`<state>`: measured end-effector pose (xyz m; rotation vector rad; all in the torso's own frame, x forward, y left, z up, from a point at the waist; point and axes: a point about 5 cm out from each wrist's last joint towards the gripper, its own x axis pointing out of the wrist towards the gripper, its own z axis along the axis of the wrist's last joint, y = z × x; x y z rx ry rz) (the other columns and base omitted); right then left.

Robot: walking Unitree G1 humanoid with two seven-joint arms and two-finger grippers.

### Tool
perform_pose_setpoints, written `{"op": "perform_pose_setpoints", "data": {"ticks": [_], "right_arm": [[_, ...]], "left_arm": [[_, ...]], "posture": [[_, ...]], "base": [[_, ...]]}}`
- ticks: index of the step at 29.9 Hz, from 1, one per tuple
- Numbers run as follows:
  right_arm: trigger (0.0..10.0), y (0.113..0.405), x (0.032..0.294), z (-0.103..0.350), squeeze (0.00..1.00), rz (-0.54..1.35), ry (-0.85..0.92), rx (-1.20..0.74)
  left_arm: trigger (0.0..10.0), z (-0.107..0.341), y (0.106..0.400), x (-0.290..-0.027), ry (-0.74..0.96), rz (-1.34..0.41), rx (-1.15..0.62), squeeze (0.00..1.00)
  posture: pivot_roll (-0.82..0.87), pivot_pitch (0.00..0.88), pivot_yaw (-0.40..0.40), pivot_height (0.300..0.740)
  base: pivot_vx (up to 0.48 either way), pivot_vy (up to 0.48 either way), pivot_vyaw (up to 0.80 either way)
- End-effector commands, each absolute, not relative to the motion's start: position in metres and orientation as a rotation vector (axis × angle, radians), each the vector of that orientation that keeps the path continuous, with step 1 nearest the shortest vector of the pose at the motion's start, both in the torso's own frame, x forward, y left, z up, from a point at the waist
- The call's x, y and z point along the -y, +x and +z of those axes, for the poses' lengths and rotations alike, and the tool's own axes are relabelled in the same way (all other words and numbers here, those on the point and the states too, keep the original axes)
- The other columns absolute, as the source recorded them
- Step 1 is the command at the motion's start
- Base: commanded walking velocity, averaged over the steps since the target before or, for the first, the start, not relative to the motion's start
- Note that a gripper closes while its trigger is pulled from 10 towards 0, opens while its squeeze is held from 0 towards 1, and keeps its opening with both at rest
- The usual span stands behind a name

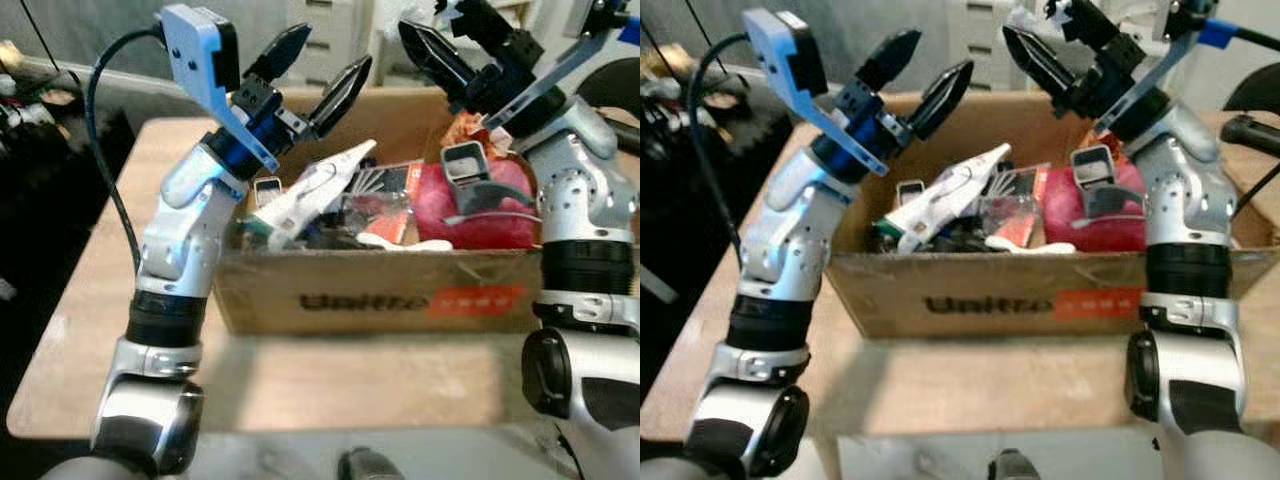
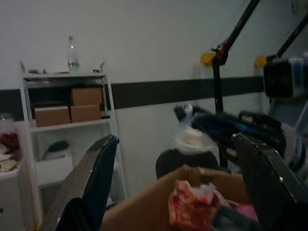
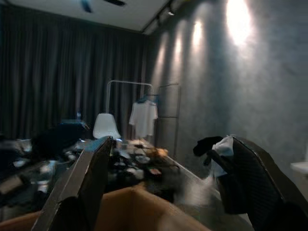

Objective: Picking trash to rubbish bin

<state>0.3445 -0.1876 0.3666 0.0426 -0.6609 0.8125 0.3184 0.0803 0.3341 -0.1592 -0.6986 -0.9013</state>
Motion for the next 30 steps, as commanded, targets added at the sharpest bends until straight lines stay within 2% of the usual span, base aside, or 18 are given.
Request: {"op": "perform_pose_setpoints", "data": {"ticks": [1,4,5,9,13,14,18,25,30], "right_arm": [[10.0,0.342,0.184,0.37,0.0,0.837,0.036,0.676],[10.0,0.341,0.182,0.369,0.0,0.851,0.027,0.666],[10.0,0.34,0.183,0.369,0.0,0.86,0.015,0.658],[10.0,0.34,0.184,0.369,0.0,0.863,0.008,0.652],[10.0,0.334,0.193,0.365,0.0,0.911,-0.03,0.592],[10.0,0.334,0.193,0.365,0.0,0.911,-0.03,0.592],[10.0,0.318,0.202,0.367,0.0,1.019,-0.01,0.595],[10.0,0.278,0.21,0.365,0.0,1.271,0.076,0.651],[10.0,0.272,0.211,0.36,0.0,1.297,0.089,0.634]], "left_arm": [[10.0,0.332,0.319,-0.083,-0.171,-0.895,0.688,0.0],[10.0,0.332,0.317,-0.081,-0.17,-0.925,0.681,0.0],[10.0,0.329,0.309,-0.077,-0.147,-1.016,0.673,0.0],[10.0,0.328,0.305,-0.075,-0.129,-1.055,0.671,0.0],[10.0,0.322,0.288,-0.074,-0.094,-1.235,0.663,0.0],[10.0,0.322,0.288,-0.074,-0.094,-1.235,0.663,0.0],[10.0,0.315,0.278,-0.075,-0.058,-1.364,0.635,0.0],[10.0,0.313,0.281,-0.064,-0.013,-1.385,0.612,0.0],[10.0,0.321,0.286,-0.055,-0.045,-1.326,0.632,0.0]], "posture": [[-0.1,0.109,0.042,0.74],[-0.1,0.105,0.041,0.74],[-0.1,0.104,0.041,0.74],[-0.1,0.104,0.041,0.74],[-0.1,0.102,0.041,0.74],[-0.1,0.102,0.041,0.74],[-0.1,0.102,0.042,0.74],[-0.11,0.108,0.049,0.74],[-0.12,0.111,0.052,0.74]], "base": [[0.0,0.0,0.0],[0.0,0.0,0.0],[0.0,0.0,0.0],[0.0,0.0,0.0],[0.0,0.0,0.0],[0.0,0.0,0.0],[0.0,0.0,0.0],[0.0,0.0,0.0],[0.0,0.0,0.0]]}}
